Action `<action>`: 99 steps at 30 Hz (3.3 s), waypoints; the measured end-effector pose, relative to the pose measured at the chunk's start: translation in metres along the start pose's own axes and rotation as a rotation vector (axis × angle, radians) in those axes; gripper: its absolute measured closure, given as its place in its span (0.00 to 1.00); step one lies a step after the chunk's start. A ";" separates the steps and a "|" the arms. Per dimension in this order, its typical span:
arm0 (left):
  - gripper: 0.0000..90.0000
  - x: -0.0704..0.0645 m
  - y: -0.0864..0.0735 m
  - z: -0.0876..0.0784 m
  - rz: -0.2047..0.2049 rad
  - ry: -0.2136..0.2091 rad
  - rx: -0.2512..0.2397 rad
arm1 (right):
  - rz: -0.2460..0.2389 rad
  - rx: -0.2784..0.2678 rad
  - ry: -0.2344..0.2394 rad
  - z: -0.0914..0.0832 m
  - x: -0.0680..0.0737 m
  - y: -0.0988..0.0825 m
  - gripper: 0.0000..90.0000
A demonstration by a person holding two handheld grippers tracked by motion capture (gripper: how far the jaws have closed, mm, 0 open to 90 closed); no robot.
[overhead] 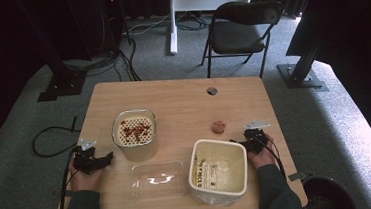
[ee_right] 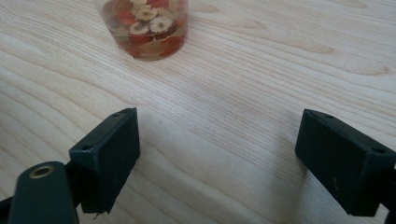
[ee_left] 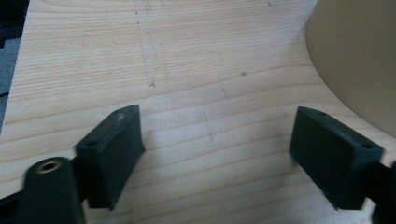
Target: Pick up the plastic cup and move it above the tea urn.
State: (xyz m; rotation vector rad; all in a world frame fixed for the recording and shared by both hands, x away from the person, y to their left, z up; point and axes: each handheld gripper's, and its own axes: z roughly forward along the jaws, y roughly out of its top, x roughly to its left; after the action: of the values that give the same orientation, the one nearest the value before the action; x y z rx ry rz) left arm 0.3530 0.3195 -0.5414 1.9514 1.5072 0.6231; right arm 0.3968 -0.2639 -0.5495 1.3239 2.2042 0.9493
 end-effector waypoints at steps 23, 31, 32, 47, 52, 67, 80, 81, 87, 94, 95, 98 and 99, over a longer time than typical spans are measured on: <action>0.53 -0.007 -0.012 -0.034 0.006 -0.026 -0.025 | 0.006 0.000 -0.005 0.000 -0.001 0.000 0.15; 0.55 -0.024 -0.012 -0.063 0.040 -0.064 -0.081 | 0.006 0.000 -0.006 0.000 -0.001 0.000 0.15; 0.56 -0.027 -0.011 -0.067 0.046 -0.072 -0.087 | 0.006 0.000 -0.006 0.000 -0.001 0.000 0.15; 0.57 -0.083 0.009 -0.098 0.167 -0.206 -0.125 | 0.010 -0.001 -0.009 0.000 -0.001 0.000 0.15; 0.57 -0.094 0.010 -0.097 0.184 -0.233 -0.108 | 0.010 -0.001 -0.011 -0.001 -0.001 0.000 0.15; 0.75 -0.122 0.002 -0.063 0.242 -0.235 0.048 | 0.014 -0.003 -0.015 -0.001 -0.001 -0.001 0.16; 0.85 -0.116 0.010 -0.065 0.184 -0.287 0.052 | 0.015 -0.003 -0.015 -0.001 -0.001 -0.001 0.16; 0.86 -0.114 0.011 -0.067 0.177 -0.299 0.046 | 0.015 -0.002 -0.015 -0.001 -0.001 -0.001 0.16; 0.90 -0.104 0.015 -0.075 0.141 -0.352 0.015 | 0.015 -0.002 -0.015 -0.001 -0.001 -0.001 0.16; 0.95 -0.098 0.022 -0.095 0.142 -0.364 -0.050 | 0.015 -0.003 -0.016 -0.001 -0.001 -0.001 0.16; 0.95 -0.098 0.023 -0.097 0.143 -0.361 -0.059 | 0.015 -0.002 -0.016 -0.001 -0.002 -0.001 0.16; 0.95 -0.098 0.025 -0.101 0.148 -0.360 -0.076 | 0.016 -0.002 -0.017 -0.001 -0.002 -0.001 0.16; 0.95 -0.098 0.027 -0.104 0.148 -0.361 -0.086 | 0.016 -0.002 -0.017 -0.001 -0.002 -0.001 0.16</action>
State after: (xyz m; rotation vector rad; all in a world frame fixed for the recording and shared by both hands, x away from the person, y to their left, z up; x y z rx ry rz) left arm 0.2768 0.2368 -0.4491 1.9932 1.1063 0.3629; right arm 0.3966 -0.2657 -0.5495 1.3451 2.1828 0.9428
